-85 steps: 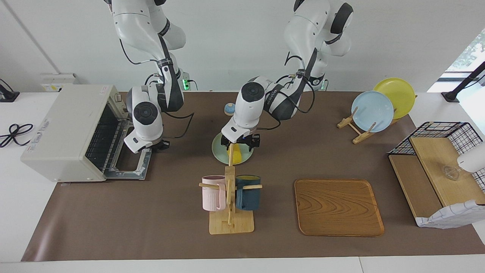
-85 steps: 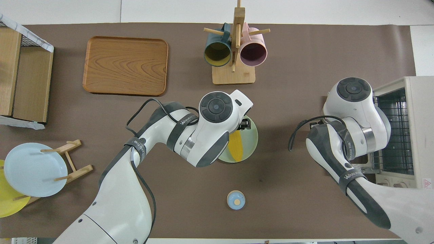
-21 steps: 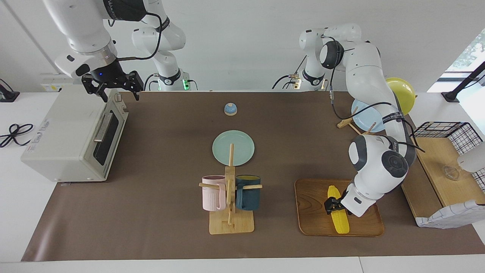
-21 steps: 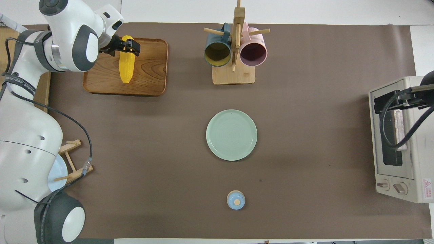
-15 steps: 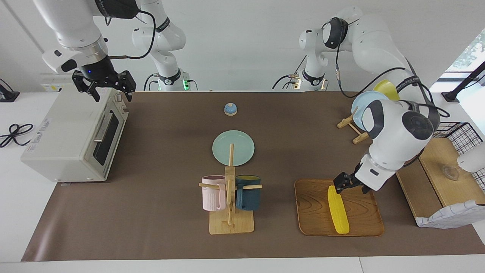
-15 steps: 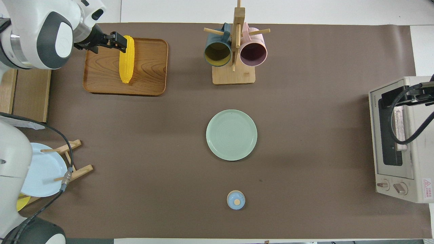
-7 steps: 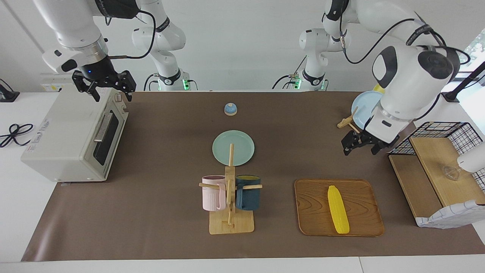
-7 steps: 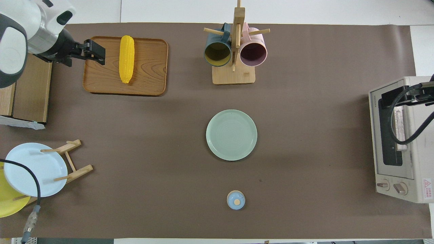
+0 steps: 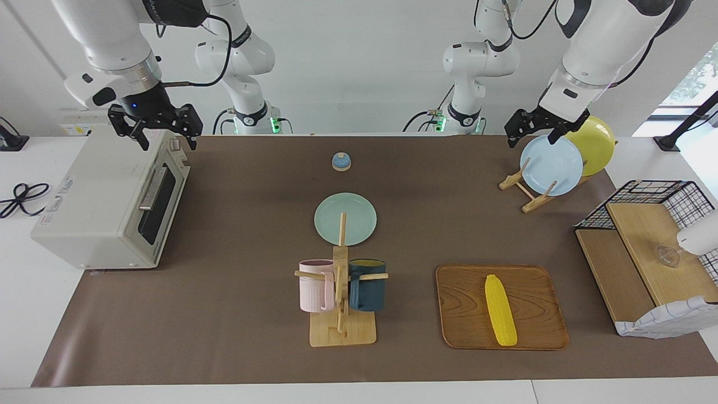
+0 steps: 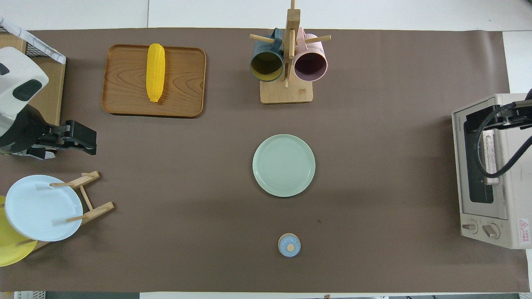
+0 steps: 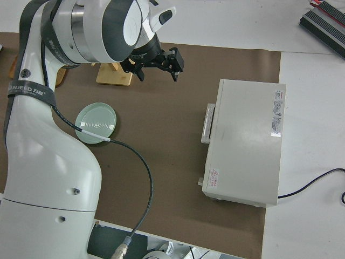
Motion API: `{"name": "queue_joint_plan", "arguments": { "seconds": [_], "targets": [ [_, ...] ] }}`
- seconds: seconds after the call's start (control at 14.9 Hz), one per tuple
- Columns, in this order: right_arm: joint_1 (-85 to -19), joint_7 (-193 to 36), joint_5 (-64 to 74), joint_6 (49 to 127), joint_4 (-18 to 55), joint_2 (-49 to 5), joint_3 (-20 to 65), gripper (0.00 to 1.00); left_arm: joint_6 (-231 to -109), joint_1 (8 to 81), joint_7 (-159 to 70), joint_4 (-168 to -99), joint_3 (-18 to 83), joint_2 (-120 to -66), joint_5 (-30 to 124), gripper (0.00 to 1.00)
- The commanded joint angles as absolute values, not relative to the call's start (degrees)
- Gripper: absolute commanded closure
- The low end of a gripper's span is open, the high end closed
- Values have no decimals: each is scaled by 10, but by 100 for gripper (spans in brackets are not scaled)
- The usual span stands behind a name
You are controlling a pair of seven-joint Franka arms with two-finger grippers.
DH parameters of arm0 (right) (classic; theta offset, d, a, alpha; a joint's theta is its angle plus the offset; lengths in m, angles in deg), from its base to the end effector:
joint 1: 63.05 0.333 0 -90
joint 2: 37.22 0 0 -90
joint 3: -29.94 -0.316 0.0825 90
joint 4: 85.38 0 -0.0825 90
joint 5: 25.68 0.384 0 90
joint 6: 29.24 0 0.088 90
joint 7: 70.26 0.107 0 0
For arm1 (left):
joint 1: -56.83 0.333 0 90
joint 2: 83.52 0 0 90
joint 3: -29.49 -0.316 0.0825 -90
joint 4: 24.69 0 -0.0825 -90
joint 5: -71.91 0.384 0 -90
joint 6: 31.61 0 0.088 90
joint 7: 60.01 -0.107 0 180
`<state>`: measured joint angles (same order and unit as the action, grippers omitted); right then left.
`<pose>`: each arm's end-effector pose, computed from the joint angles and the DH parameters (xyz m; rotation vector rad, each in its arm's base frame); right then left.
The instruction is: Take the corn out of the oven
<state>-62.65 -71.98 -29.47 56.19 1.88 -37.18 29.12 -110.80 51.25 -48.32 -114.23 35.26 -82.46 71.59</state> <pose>0.5469 0.0041 0.6399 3.0745 0.0724 -0.0506 0.5174 -0.1051 0.6233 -3.1029 -0.0085 0.2483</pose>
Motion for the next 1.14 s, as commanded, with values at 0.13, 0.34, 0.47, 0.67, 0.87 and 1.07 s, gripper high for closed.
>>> {"name": "queue_joint_plan", "arguments": {
  "seconds": [0.13,0.34,0.47,0.67,0.87,1.07],
  "targets": [
    [-631,-714,-284,564,15,-372,289,0,-1141,547,-485,-1119,366,-834,666,0],
    [-631,-715,-284,564,15,-372,289,0,-1159,541,-486,-1154,364,-826,668,0],
    [-631,-715,-284,564,15,-372,289,0,-1165,539,-488,-1170,364,-823,672,0],
    [-631,-715,-284,565,15,-372,289,0,-1159,538,-493,-1156,368,-829,707,0],
    [-631,-715,-284,565,15,-372,289,0,-1160,539,-494,-1155,371,-828,708,0],
    [-631,-715,-284,565,15,-372,288,0,-1159,540,-493,-1157,372,-826,706,0]
  ]
}}
